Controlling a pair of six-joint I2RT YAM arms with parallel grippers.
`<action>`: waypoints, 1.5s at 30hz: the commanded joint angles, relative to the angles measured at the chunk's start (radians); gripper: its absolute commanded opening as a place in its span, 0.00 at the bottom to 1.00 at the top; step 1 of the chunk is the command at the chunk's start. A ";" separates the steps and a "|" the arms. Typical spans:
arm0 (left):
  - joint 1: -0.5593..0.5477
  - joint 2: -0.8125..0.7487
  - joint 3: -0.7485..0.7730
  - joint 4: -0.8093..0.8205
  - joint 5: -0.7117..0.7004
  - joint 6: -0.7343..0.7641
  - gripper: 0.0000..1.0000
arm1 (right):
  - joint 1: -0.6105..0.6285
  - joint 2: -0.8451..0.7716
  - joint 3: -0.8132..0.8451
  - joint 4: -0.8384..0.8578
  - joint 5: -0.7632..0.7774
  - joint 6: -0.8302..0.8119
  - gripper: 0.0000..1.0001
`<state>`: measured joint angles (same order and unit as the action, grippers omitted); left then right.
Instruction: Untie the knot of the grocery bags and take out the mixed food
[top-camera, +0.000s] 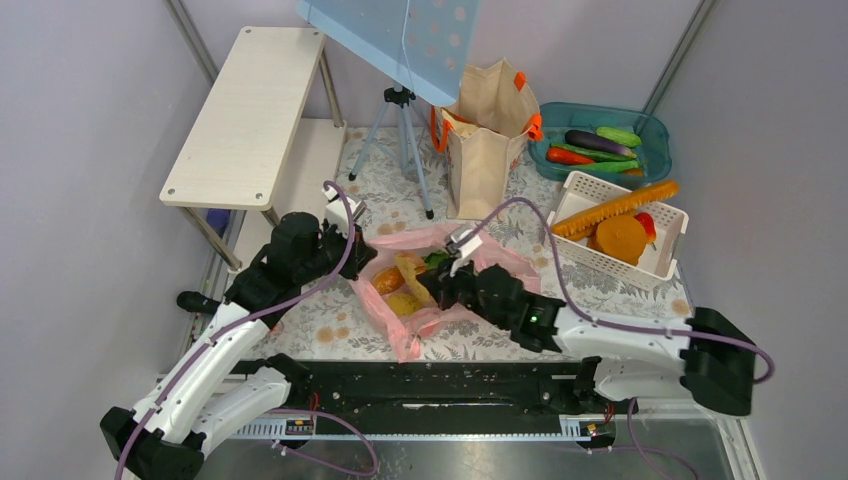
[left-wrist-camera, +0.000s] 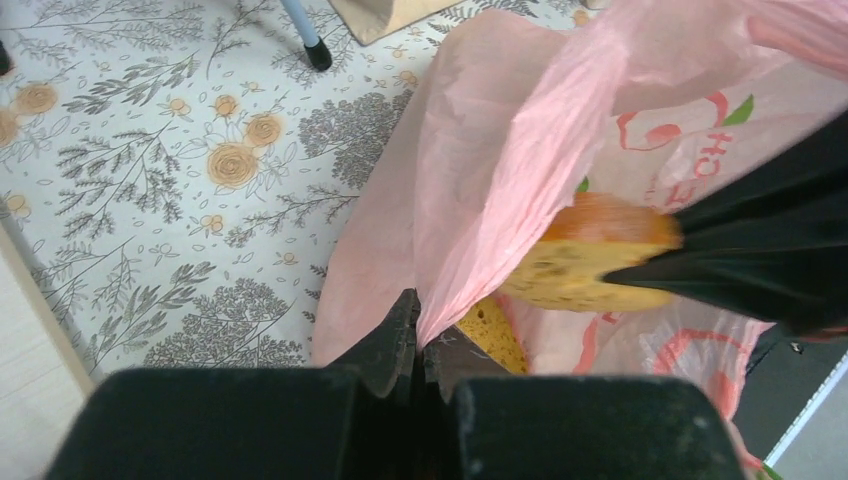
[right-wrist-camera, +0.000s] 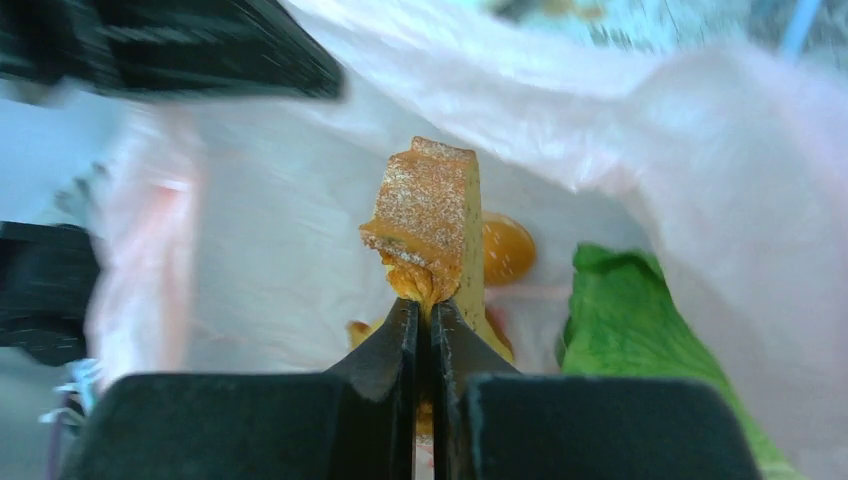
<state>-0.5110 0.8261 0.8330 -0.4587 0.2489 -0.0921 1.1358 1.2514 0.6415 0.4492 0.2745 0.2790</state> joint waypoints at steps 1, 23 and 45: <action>0.004 0.001 0.011 0.023 -0.062 -0.017 0.00 | -0.004 -0.172 -0.054 0.136 -0.101 -0.058 0.00; 0.004 0.018 0.018 0.000 -0.169 -0.026 0.00 | -0.254 -0.487 0.417 -0.784 0.428 -0.108 0.00; 0.003 -0.007 0.030 0.011 -0.055 -0.046 0.00 | -1.233 -0.100 0.352 -0.672 0.327 -0.243 0.00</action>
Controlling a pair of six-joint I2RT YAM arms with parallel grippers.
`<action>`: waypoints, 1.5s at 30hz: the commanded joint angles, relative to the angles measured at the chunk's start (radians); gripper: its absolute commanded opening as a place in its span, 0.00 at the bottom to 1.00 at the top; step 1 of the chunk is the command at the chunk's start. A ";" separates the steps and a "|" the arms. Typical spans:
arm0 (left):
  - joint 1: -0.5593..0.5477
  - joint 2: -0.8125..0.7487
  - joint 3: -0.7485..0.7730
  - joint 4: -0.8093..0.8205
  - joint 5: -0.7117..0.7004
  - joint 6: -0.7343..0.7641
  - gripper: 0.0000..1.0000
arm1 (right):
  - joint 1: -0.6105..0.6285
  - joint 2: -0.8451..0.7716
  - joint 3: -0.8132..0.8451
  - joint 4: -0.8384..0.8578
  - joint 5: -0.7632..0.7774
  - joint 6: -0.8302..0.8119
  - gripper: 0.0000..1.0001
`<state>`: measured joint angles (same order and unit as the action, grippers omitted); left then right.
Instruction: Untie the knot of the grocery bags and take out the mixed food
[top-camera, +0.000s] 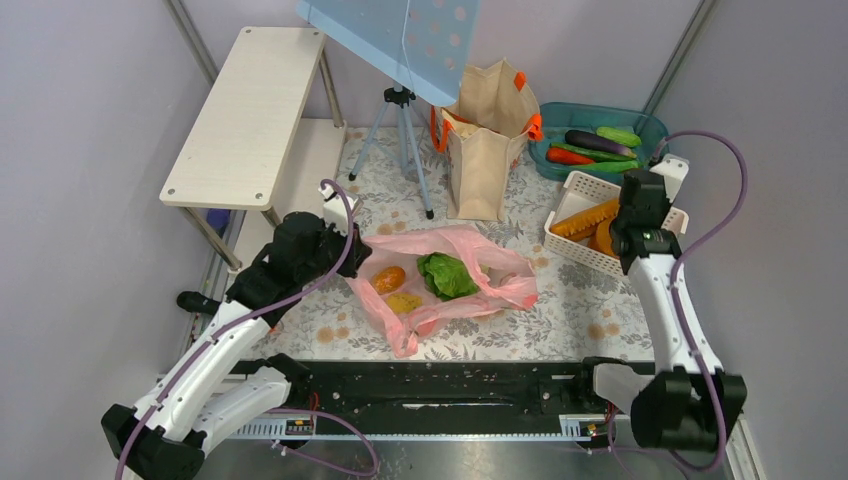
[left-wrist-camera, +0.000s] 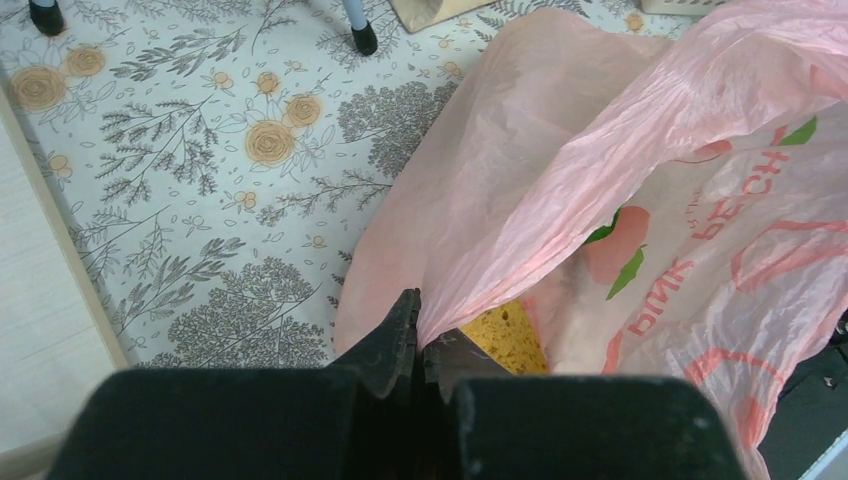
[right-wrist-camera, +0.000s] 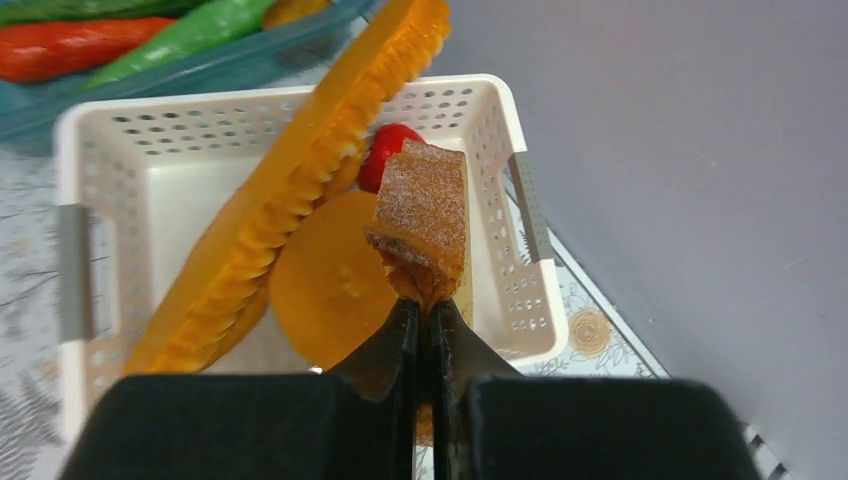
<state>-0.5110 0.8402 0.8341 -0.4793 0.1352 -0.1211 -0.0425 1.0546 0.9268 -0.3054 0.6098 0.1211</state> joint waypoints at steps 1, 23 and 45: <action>0.003 -0.021 0.031 0.031 0.066 -0.017 0.00 | -0.073 0.127 0.078 0.088 -0.031 -0.110 0.00; -0.004 -0.044 0.026 0.026 0.060 -0.015 0.00 | -0.293 0.485 0.283 -0.026 -0.343 -0.200 0.54; -0.006 -0.035 0.022 0.034 0.081 -0.020 0.00 | -0.289 0.041 -0.076 0.509 -1.116 0.287 0.90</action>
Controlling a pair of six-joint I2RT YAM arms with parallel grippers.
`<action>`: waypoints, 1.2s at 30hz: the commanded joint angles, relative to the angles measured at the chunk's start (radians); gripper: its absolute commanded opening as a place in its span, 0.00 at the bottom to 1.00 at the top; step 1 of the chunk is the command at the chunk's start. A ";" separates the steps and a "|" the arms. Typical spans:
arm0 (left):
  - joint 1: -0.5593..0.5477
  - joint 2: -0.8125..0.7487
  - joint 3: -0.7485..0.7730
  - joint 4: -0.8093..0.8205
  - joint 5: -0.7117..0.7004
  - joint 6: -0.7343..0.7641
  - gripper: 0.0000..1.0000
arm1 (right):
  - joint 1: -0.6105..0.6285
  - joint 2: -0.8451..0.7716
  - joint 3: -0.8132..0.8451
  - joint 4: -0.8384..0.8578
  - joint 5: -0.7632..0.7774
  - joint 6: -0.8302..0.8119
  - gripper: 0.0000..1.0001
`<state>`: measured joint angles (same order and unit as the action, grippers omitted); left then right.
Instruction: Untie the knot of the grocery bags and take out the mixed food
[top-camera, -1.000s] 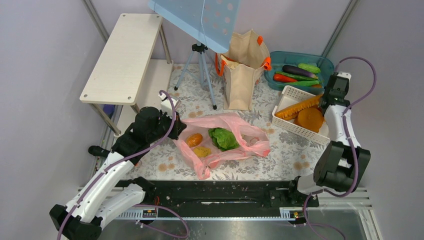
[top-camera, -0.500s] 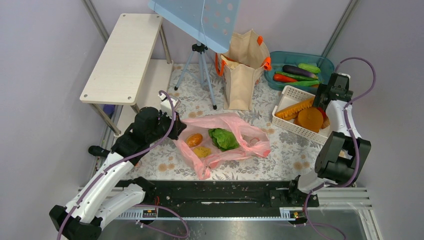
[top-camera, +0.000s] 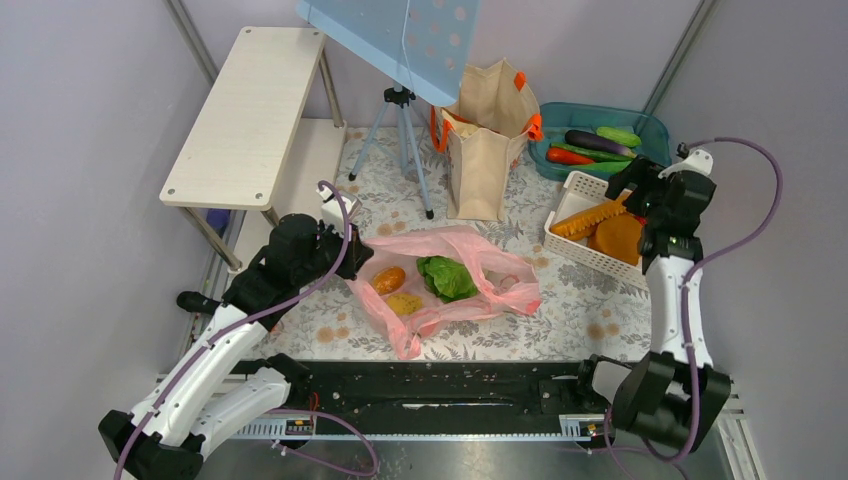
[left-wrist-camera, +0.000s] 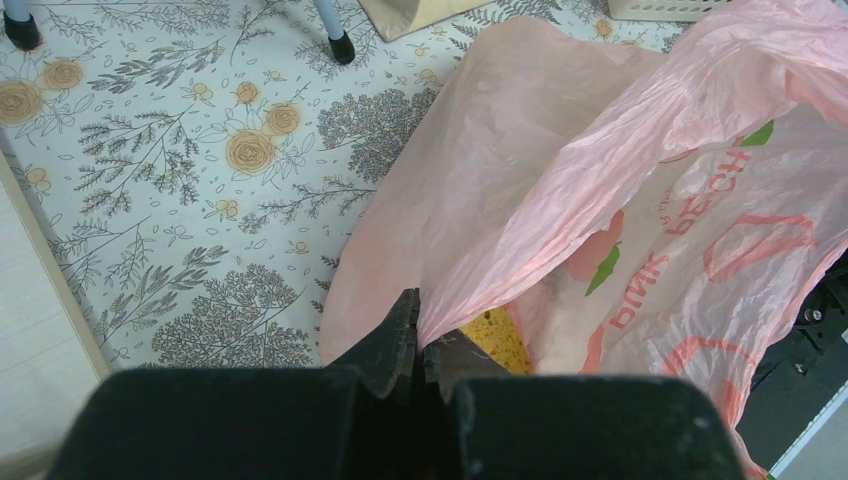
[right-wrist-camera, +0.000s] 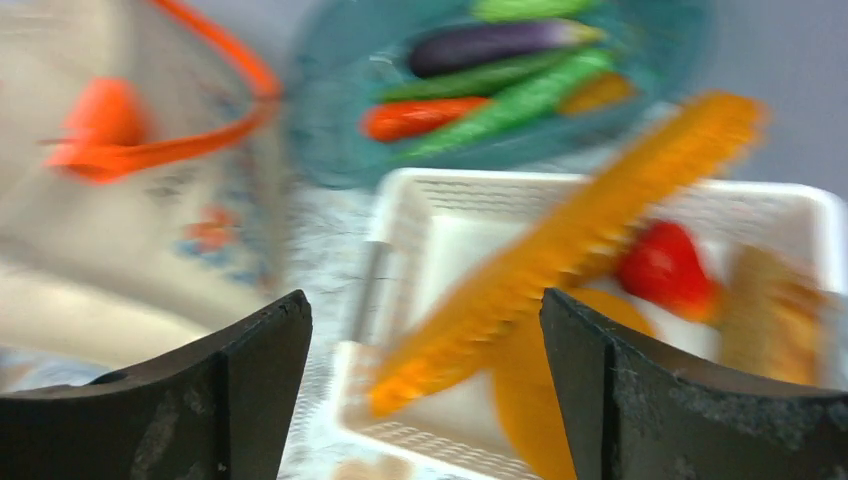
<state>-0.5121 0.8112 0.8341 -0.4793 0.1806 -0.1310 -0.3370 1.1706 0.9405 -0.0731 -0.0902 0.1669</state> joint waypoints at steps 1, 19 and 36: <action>-0.006 -0.007 0.021 0.036 0.041 -0.009 0.00 | 0.017 -0.100 -0.126 0.341 -0.476 0.289 0.89; -0.006 0.038 0.024 0.025 -0.045 0.004 0.00 | 0.868 -0.474 -0.216 0.109 -0.194 0.145 0.79; -0.006 0.054 0.025 0.013 -0.095 0.026 0.00 | 1.536 -0.011 0.016 -0.024 0.369 -0.188 0.56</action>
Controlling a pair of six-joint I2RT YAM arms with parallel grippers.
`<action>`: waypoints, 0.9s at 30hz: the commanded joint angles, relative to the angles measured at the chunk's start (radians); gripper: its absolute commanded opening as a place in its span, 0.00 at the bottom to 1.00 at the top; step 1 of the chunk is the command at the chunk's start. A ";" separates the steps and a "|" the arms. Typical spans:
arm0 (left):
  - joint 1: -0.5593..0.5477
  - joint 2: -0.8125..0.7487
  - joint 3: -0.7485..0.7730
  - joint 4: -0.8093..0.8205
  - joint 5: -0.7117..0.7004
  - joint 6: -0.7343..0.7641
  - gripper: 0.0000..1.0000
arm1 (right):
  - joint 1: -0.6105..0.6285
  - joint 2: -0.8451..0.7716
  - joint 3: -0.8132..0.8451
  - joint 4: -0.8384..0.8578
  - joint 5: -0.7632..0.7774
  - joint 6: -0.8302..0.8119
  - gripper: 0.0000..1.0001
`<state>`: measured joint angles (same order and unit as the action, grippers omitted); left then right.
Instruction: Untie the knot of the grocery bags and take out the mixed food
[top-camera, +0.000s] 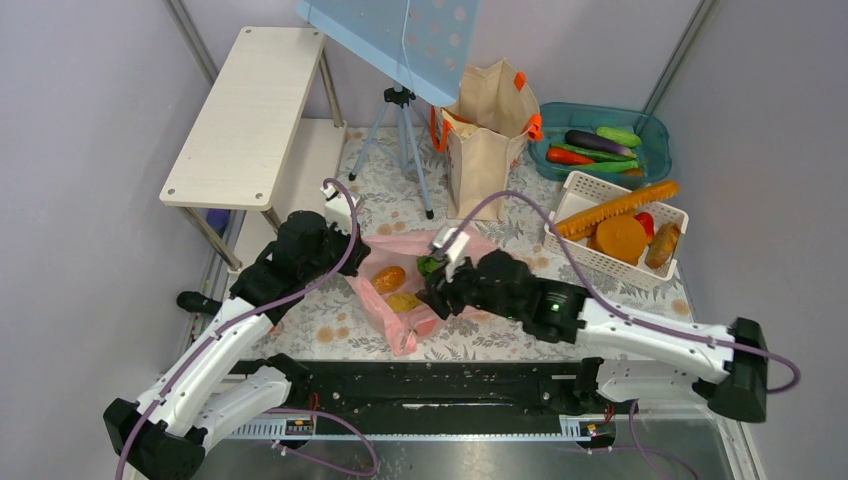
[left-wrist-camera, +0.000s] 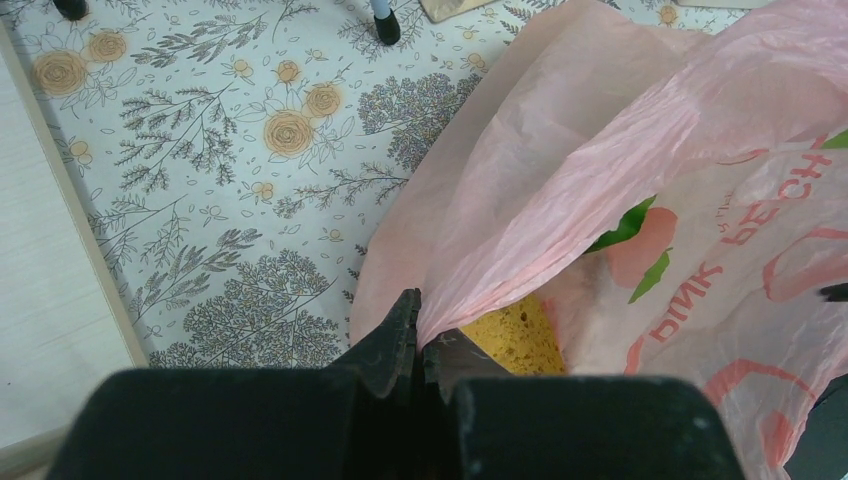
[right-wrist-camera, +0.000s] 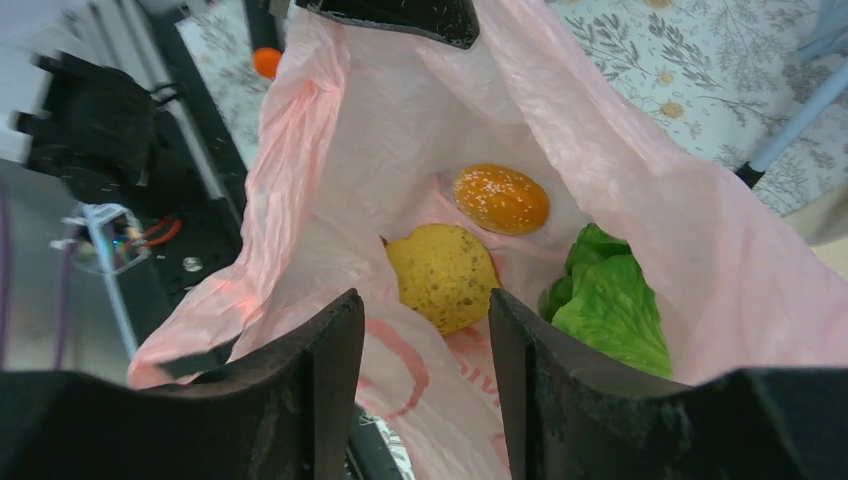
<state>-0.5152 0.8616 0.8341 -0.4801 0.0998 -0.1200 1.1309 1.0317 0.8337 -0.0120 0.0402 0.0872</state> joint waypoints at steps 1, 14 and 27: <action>-0.003 0.004 0.025 0.014 -0.012 0.015 0.00 | 0.069 0.168 0.149 -0.107 0.284 -0.096 0.55; -0.003 -0.013 0.026 0.014 0.005 0.013 0.00 | -0.002 0.543 0.257 -0.155 0.640 -0.036 0.74; -0.003 0.005 0.027 0.015 0.072 0.014 0.00 | -0.186 0.692 0.183 0.106 0.487 -0.082 0.99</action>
<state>-0.5159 0.8616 0.8341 -0.4801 0.1310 -0.1139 0.9855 1.6524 1.0321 -0.0353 0.5724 0.0216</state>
